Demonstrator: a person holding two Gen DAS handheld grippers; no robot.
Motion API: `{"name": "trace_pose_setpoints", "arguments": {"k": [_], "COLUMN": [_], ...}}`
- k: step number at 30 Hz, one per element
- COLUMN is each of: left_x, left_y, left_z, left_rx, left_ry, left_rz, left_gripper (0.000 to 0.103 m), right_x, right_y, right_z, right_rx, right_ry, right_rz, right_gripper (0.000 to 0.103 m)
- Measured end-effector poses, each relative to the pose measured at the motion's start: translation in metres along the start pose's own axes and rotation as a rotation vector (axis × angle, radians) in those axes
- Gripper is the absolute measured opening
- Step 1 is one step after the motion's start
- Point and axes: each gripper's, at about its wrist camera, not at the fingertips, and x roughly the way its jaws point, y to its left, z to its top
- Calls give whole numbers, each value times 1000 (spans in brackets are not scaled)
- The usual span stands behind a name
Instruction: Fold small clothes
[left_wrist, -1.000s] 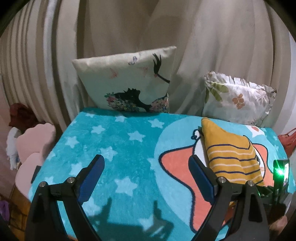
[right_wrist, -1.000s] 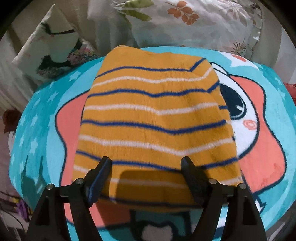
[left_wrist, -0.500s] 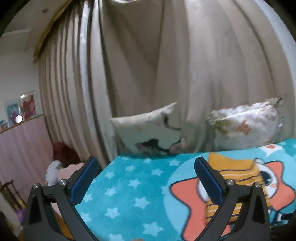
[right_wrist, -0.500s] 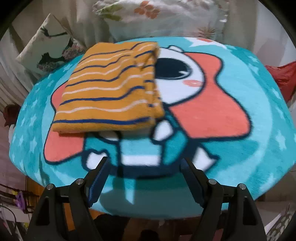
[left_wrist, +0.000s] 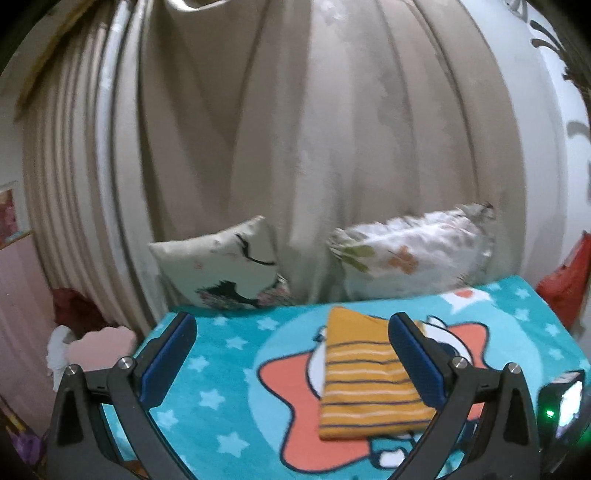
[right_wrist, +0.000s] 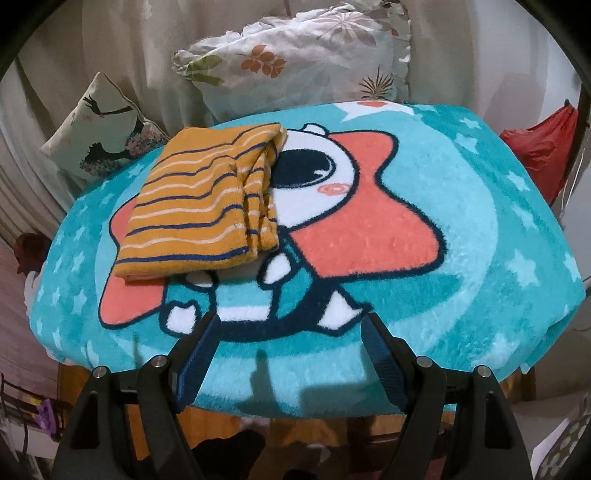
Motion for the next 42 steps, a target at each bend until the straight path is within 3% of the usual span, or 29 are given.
{"name": "trace_pose_setpoints", "arguments": {"k": [5, 18, 32, 42], "left_x": [-3, 14, 30, 33], "left_y": [-4, -8, -11, -16], "left_z": [-7, -53, -72, -78], "left_rx": [-7, -62, -101, -100], "left_ry": [28, 274, 395, 433], "left_rz": [-27, -124, -158, -162], "left_gripper": [103, 103, 103, 103], "right_x": [5, 18, 24, 25], "right_y": [12, 39, 30, 26], "right_z": [-2, -10, -17, -21], "right_rx": [-32, -136, -137, -127], "right_ry": [8, 55, 92, 101], "right_rz": [24, 30, -6, -19], "right_gripper": [82, 82, 82, 82]}}
